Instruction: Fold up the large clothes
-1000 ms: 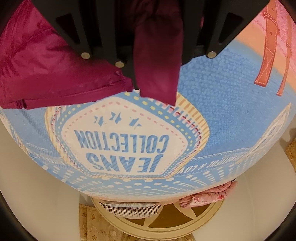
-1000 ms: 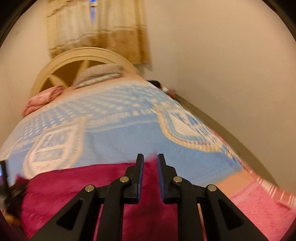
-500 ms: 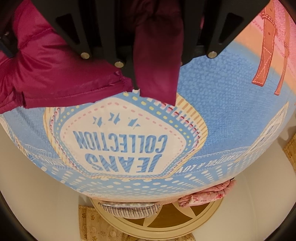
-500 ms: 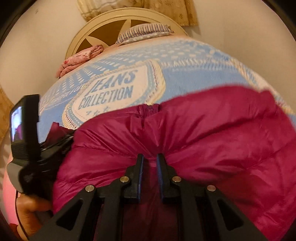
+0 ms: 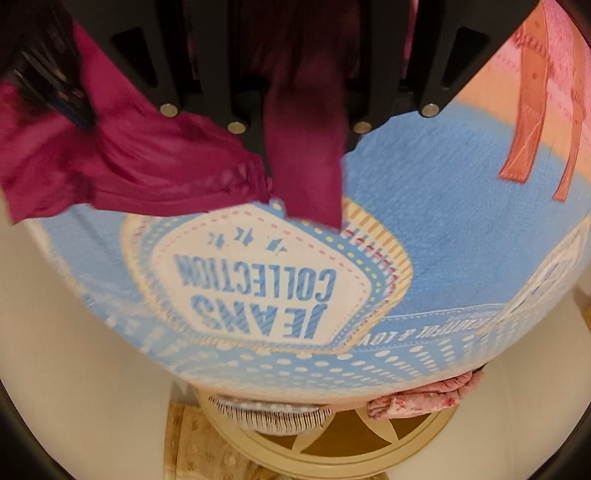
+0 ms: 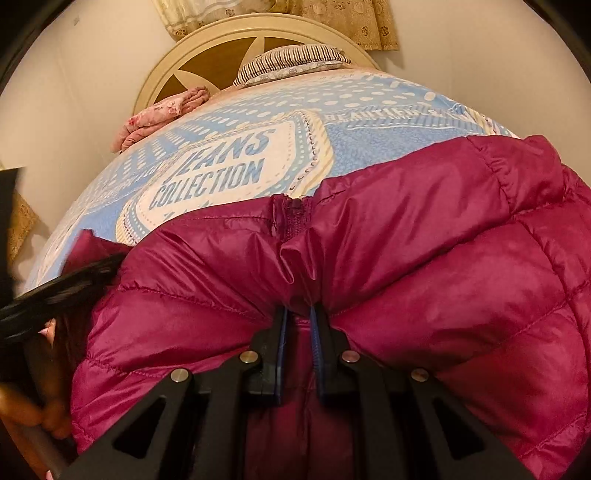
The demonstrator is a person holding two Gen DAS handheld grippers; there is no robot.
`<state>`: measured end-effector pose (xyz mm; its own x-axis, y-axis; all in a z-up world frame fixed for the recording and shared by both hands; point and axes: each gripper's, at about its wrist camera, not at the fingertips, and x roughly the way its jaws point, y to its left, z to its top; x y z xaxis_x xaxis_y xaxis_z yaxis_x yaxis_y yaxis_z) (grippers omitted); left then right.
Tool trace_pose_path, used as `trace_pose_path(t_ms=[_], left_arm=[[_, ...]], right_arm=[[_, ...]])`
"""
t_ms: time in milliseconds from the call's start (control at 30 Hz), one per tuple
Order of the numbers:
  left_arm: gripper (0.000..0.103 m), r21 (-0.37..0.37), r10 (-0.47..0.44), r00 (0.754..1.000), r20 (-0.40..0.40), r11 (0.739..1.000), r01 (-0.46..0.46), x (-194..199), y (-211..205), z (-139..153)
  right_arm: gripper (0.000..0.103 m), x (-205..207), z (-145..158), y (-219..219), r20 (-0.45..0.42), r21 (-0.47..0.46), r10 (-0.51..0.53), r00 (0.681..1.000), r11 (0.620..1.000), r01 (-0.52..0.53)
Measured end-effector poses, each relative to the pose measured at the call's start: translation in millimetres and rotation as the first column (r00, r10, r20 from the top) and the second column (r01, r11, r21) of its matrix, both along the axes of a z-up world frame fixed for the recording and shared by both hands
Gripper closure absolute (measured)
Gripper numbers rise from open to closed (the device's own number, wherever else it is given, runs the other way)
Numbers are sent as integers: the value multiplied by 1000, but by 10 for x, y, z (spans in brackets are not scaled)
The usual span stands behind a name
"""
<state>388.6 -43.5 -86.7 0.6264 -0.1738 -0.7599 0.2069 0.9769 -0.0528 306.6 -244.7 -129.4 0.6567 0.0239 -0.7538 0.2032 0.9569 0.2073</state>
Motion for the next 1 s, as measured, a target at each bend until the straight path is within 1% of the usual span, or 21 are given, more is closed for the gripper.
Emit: trace_pose_path(t_ms=[33,67,133,167,200,233,333,433,500,567,633,700,767,833,900,933,1000], left_arm=[[68,-3,-3,1000,19,1000,3,-126,67,79],[64,1,-8,999,44,1000,8,-274,124,153],[49,-1,-30,995,91,1000,31,-600,250,265],[46,-6,-33,994,107,999,33,-735,305,295],[38,-23,-27,992,126,999,30,-975,426,310],[32,-41,-17,992,124,999,23,-1108,516,295],[31,-132,56,997,61,990,-47,-1447,845,124],[31,-225,133,991,0,966,-129,-1743,1078,-62],[30,-277,165,986,9,948,-156,-1959,1107,-108],[30,-297,172,985,17,942,-159,-2111,1050,-140],[30,-305,155,988,24,942,-141,-2165,945,-170],[30,-335,99,995,-4,938,-94,-2129,833,-226],[30,-376,68,997,-33,924,-75,-1995,765,-267],[29,-396,66,997,-38,915,-76,-1861,725,-279],[25,-407,74,997,-32,910,-81,-1768,702,-283],[25,-417,75,997,-34,905,-83,-1683,688,-275],[21,-442,71,996,-49,893,-85,-1538,676,-278]], right_arm=[[92,-3,2,-6,1,3,0,1000,1000,0],[92,-5,-2,-6,2,5,0,1000,1000,0],[92,3,3,0,1,7,0,1000,1000,0],[92,15,-2,4,1,6,0,1000,1000,0],[92,14,-1,4,1,5,0,1000,1000,0],[92,12,1,3,2,5,0,1000,1000,0],[92,10,2,2,1,5,0,1000,1000,0],[92,14,5,12,1,1,-1,1000,1000,1],[92,14,6,9,1,2,0,1000,1000,0],[92,13,7,9,1,2,0,1000,1000,0],[92,14,9,14,0,0,0,1000,1000,0],[92,13,10,12,0,-2,0,1000,1000,0],[92,14,9,13,0,-2,0,1000,1000,0],[92,14,8,13,1,2,0,1000,1000,0],[92,16,10,8,1,10,0,1000,1000,0],[92,18,13,4,0,14,1,1000,1000,-1],[92,19,31,-13,-11,28,1,1000,1000,-1]])
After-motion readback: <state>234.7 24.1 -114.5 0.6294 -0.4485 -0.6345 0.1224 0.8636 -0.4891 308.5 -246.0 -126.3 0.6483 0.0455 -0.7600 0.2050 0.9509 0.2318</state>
